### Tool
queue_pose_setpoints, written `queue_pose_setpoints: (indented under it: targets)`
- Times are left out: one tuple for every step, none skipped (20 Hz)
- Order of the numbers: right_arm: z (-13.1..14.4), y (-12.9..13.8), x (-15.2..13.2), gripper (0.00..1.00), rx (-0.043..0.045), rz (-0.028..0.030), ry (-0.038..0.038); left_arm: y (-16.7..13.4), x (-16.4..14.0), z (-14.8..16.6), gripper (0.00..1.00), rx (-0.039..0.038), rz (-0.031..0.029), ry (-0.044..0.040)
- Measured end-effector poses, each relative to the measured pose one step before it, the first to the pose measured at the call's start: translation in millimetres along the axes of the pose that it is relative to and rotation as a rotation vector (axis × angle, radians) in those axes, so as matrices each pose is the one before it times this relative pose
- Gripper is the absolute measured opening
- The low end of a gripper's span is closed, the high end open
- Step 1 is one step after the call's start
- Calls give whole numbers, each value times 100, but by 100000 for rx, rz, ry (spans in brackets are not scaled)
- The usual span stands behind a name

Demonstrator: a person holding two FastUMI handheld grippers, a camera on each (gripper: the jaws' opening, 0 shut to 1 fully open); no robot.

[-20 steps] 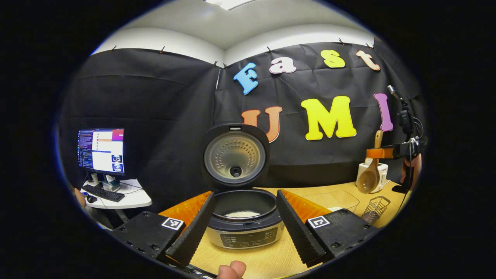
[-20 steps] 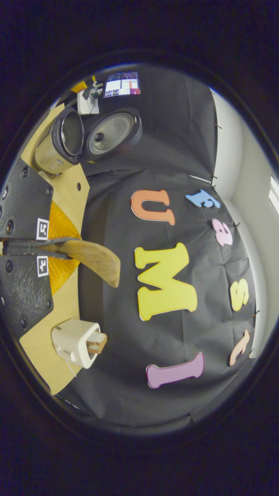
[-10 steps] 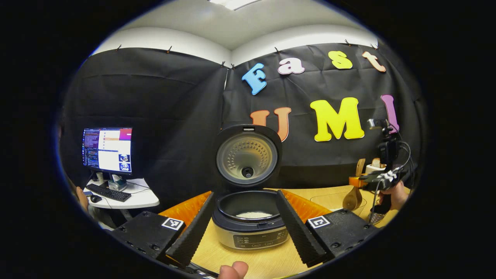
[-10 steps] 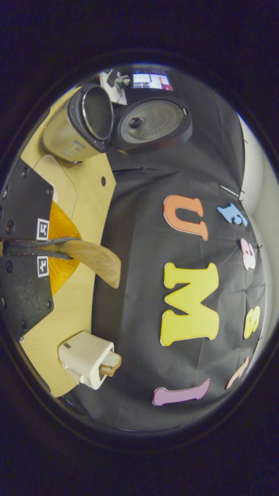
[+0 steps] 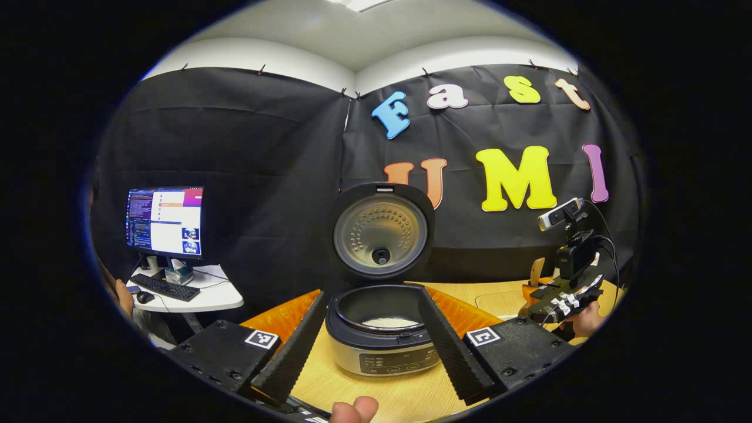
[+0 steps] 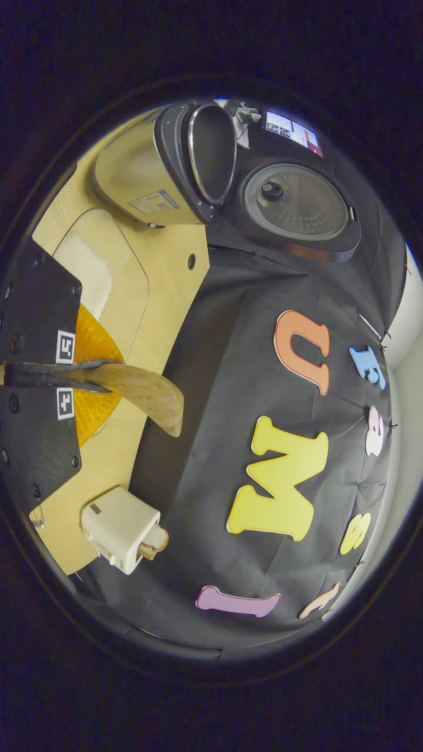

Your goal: Close the left gripper, press the button to open the rice cooker; take a wooden spoon from the chopstick holder with the right hand, scoop a spoonful of rice and pour it into the rice cooker, then put the wooden spoon back into the chopstick holder.

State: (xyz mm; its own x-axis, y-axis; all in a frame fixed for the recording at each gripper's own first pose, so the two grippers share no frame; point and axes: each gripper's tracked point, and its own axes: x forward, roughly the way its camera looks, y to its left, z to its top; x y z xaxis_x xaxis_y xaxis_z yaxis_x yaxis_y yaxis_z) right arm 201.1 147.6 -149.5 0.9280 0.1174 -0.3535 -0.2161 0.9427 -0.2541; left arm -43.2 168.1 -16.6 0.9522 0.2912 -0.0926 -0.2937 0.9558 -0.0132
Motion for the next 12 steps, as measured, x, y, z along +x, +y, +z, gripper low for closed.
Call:
queue_pose_setpoints:
  targets:
    - [62, 760, -156, 0, 3463, 1627, 361, 338, 62, 7, 100, -363, 611, 48]
    - [55, 796, -82, 0, 2748, 1407, 212, 275, -75, -79, 100, -507, 680, 124]
    - [36, 784, -41, 0, 2525, 1264, 430, 122, -56, -122, 100, -600, 207, 430]
    - [75, 805, 8, 0, 3820, 1669, 319, -25, 13, -76, 100, -479, -6, 385]
    - [-13, 1077, -33, 0, 5276, 2300, 973, 93, 68, 74, 100, -245, 99, -145]
    - [-82, 693, 41, 2, 4470, 1749, 1062, 108, 46, -37, 100, -119, 99, 58]
    - [68, 635, 41, 0, 4176, 1340, 1262, -110, -44, 2, 100, -147, -452, 303]
    - [36, 399, 78, 0, 3548, 1149, 873, -166, -46, -55, 100, -217, -450, 176]
    - [190, 218, 84, 0, 2884, 560, 356, -102, 16, 1, 100, -168, -290, 126]
    - [136, -52, 78, 0, 3571, 623, 506, 76, 12, -27, 100, -116, -142, -85]
    - [145, -123, 48, 0, 4357, 805, 557, 27, -21, 22, 100, -100, 6, 24]
    - [52, -285, 104, 0, 4938, 678, 664, 31, 77, -42, 100, -86, 150, 57]
